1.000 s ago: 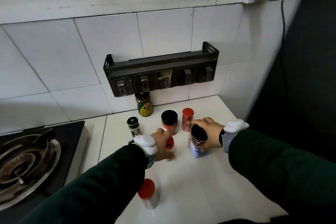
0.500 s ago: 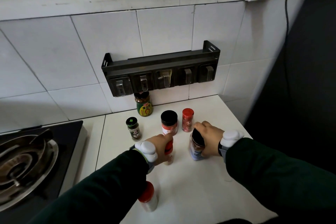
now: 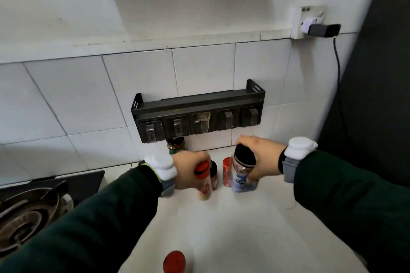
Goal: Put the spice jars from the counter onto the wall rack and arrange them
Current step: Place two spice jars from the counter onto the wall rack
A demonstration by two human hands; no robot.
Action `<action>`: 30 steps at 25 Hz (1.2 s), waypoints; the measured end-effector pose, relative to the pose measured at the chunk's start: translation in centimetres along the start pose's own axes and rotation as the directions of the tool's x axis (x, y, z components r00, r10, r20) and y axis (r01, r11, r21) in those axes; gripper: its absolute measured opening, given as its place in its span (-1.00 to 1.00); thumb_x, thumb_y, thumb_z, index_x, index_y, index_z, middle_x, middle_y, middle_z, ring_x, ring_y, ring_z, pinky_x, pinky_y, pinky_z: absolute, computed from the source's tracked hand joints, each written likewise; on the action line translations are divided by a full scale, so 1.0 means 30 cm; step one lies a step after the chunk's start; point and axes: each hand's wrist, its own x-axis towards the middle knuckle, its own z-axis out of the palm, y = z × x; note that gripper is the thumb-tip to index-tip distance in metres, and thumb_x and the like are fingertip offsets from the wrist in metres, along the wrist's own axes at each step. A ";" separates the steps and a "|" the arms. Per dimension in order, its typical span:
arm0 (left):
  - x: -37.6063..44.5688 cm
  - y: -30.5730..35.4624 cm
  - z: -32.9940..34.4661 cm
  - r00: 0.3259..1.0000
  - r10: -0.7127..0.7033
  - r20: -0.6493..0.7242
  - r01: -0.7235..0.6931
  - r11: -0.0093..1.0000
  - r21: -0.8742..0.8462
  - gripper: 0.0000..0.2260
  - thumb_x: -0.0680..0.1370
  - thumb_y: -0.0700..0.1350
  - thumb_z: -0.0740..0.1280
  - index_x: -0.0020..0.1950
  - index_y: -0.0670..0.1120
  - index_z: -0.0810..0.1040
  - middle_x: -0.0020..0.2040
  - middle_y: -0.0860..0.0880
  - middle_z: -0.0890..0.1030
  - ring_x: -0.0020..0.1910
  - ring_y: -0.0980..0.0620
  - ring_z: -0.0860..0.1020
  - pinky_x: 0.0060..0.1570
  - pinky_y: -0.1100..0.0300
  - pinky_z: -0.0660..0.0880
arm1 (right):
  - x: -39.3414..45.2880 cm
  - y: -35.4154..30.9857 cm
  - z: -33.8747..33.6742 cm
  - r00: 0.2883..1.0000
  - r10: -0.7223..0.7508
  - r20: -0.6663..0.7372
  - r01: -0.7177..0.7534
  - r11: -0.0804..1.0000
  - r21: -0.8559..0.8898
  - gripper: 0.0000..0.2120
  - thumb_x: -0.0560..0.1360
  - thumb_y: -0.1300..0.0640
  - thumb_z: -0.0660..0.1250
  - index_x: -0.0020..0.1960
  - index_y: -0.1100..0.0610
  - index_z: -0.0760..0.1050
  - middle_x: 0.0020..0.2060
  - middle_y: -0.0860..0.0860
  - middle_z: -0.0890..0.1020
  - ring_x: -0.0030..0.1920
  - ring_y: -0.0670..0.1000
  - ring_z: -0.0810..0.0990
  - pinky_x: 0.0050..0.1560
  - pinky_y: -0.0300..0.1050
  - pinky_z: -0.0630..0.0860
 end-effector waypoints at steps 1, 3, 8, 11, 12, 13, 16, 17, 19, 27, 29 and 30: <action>0.015 0.002 -0.065 0.998 0.014 -0.067 -0.014 1.000 -0.004 -0.57 0.35 0.03 0.50 0.14 0.04 0.45 0.05 0.01 0.60 0.02 -0.05 0.57 0.00 0.14 0.51 | 0.015 0.002 -0.065 0.999 -0.006 -0.049 0.006 1.000 0.000 -0.31 0.12 0.00 0.62 0.12 -0.04 0.33 0.02 -0.06 0.52 -0.01 0.01 0.56 -0.01 0.00 0.61; 0.041 0.015 -0.186 0.977 0.042 -0.208 -0.045 0.999 -0.012 -0.59 0.36 0.03 0.49 0.14 0.05 0.44 0.05 0.03 0.60 0.01 -0.03 0.57 0.02 0.15 0.49 | 0.042 0.005 -0.179 0.986 -0.032 -0.165 0.031 0.999 -0.007 -0.30 0.10 -0.02 0.61 0.12 -0.05 0.32 0.01 -0.06 0.50 -0.02 0.03 0.56 -0.02 0.02 0.60; 0.167 0.048 -0.420 0.832 0.072 -0.551 -0.100 0.995 -0.020 -0.54 0.39 0.01 0.46 0.23 0.06 0.40 0.11 -0.01 0.57 0.04 -0.05 0.54 -0.05 0.24 0.36 | 0.118 0.036 -0.398 0.883 -0.068 -0.464 0.086 0.996 0.018 -0.28 0.16 0.05 0.60 0.20 0.01 0.30 0.08 0.05 0.46 0.02 0.08 0.51 0.02 0.00 0.54; 0.290 0.042 -0.479 0.751 0.093 -0.654 -0.130 0.992 -0.007 -0.52 0.41 -0.01 0.44 0.27 0.03 0.36 0.14 -0.06 0.56 0.06 -0.10 0.55 0.01 0.15 0.44 | 0.194 0.075 -0.467 0.795 -0.073 -0.603 0.104 0.994 0.016 -0.23 0.18 0.09 0.60 0.28 0.06 0.28 0.13 0.10 0.44 0.06 0.10 0.48 0.05 -0.11 0.44; 0.330 0.038 -0.485 0.747 0.090 -0.658 -0.121 0.993 -0.002 -0.51 0.41 -0.02 0.43 0.28 0.02 0.34 0.16 -0.08 0.55 0.07 -0.13 0.54 0.03 0.12 0.46 | 0.223 0.090 -0.477 0.780 -0.069 -0.622 0.097 0.995 0.011 -0.22 0.19 0.09 0.60 0.29 0.06 0.28 0.14 0.11 0.43 0.08 0.11 0.47 0.06 -0.12 0.42; 0.362 0.033 -0.482 0.755 0.075 -0.651 -0.097 0.995 0.002 -0.51 0.41 -0.03 0.42 0.29 0.00 0.32 0.16 -0.09 0.54 0.07 -0.15 0.54 0.03 0.10 0.46 | 0.252 0.104 -0.478 0.772 -0.060 -0.633 0.084 0.996 0.008 -0.22 0.19 0.10 0.59 0.30 0.06 0.27 0.16 0.12 0.42 0.09 0.13 0.47 0.07 -0.12 0.42; 0.481 0.013 -0.463 0.788 0.025 -0.615 -0.040 0.999 -0.010 -0.52 0.42 -0.04 0.40 0.24 -0.04 0.28 0.12 -0.13 0.55 0.00 -0.18 0.55 -0.01 0.03 0.49 | 0.352 0.166 -0.489 0.779 -0.019 -0.626 0.037 0.999 0.016 -0.20 0.20 0.13 0.59 0.32 0.04 0.26 0.19 0.14 0.39 0.12 0.19 0.48 0.13 -0.03 0.48; 0.520 0.006 -0.454 0.799 0.009 -0.601 -0.033 0.999 -0.028 -0.52 0.41 -0.03 0.41 0.23 -0.05 0.27 0.10 -0.13 0.56 -0.03 -0.17 0.54 -0.03 0.02 0.49 | 0.383 0.186 -0.490 0.794 -0.010 -0.608 0.021 1.000 0.011 -0.18 0.20 0.13 0.59 0.34 0.04 0.25 0.20 0.14 0.38 0.12 0.20 0.49 0.14 0.00 0.50; 0.586 -0.005 -0.431 0.818 -0.029 -0.575 -0.020 0.997 -0.078 -0.49 0.40 -0.02 0.43 0.22 -0.05 0.25 0.03 -0.10 0.55 -0.10 -0.13 0.52 -0.07 0.05 0.48 | 0.436 0.220 -0.488 0.833 0.004 -0.553 -0.010 1.000 -0.007 -0.16 0.21 0.13 0.58 0.37 0.02 0.22 0.24 0.13 0.36 0.14 0.20 0.49 0.17 0.02 0.51; 0.747 -0.004 -0.397 0.786 -0.122 -0.606 -0.072 0.955 -0.286 -0.47 0.35 -0.07 0.49 0.18 -0.08 0.28 -0.06 -0.05 0.56 -0.18 -0.06 0.51 -0.19 0.19 0.37 | 0.519 0.256 -0.543 0.902 -0.017 -0.430 0.016 1.000 -0.005 -0.15 0.21 0.12 0.61 0.31 0.01 0.17 0.11 0.05 0.43 0.00 0.07 0.51 -0.07 -0.09 0.48; 0.772 0.002 -0.380 0.767 -0.160 -0.621 -0.079 0.937 -0.339 -0.50 0.34 -0.09 0.49 0.16 -0.08 0.32 -0.01 -0.06 0.59 -0.17 -0.05 0.54 -0.18 0.20 0.39 | 0.525 0.266 -0.545 0.906 -0.014 -0.422 0.016 1.000 0.001 -0.21 0.23 0.12 0.60 0.30 0.00 0.22 0.19 0.10 0.43 0.07 0.10 0.52 0.06 -0.04 0.52; 0.783 0.004 -0.370 0.759 -0.178 -0.627 -0.078 0.931 -0.358 -0.51 0.34 -0.08 0.49 0.16 -0.07 0.34 0.02 -0.04 0.60 -0.15 -0.04 0.54 -0.17 0.20 0.40 | 0.526 0.274 -0.540 0.902 -0.008 -0.431 0.020 1.000 0.023 -0.22 0.24 0.13 0.60 0.31 0.00 0.24 0.22 0.12 0.42 0.11 0.10 0.51 0.13 -0.05 0.50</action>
